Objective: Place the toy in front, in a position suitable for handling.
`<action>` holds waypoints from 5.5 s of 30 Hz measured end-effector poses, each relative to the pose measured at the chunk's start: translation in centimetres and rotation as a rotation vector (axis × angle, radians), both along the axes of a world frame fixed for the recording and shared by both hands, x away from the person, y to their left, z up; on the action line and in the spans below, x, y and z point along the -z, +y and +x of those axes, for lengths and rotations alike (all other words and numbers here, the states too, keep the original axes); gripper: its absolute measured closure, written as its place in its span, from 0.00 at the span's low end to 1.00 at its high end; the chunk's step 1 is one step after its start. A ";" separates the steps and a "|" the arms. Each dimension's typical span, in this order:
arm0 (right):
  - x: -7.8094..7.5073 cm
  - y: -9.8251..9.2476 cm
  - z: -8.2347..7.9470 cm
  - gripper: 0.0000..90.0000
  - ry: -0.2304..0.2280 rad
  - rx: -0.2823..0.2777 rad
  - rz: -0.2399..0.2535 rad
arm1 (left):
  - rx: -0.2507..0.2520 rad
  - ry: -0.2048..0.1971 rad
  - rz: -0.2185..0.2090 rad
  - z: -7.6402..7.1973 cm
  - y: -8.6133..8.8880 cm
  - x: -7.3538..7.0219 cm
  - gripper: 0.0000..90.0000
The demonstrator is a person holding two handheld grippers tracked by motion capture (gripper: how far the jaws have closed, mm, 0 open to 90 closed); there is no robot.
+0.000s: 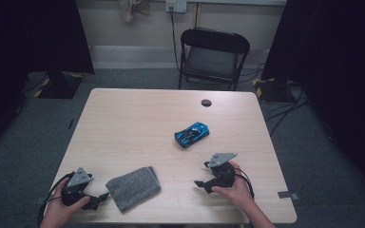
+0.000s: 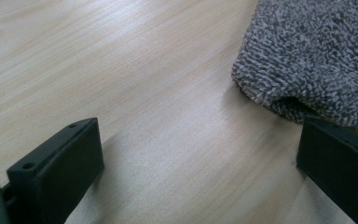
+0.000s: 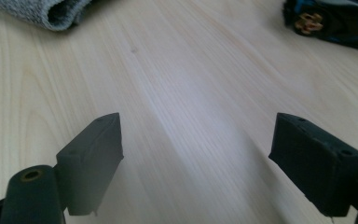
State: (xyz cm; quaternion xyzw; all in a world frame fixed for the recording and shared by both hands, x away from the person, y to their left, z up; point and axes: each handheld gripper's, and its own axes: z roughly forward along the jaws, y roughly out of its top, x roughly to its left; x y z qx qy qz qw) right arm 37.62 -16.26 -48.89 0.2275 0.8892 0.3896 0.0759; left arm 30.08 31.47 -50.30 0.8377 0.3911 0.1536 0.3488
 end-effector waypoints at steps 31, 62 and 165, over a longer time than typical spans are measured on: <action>-0.9 13.8 1.3 0.26 0.024 -0.288 0.036 | 0.007 0.001 -0.001 0.2 -0.1 0.0 0.00; -0.7 8.0 0.8 0.86 0.092 -0.140 0.001 | 0.012 0.001 -0.001 0.5 -0.2 0.0 0.00; 1.3 -9.4 -2.1 0.13 -0.027 0.076 -0.019 | 0.152 0.103 -0.062 15.7 -18.5 -4.7 0.20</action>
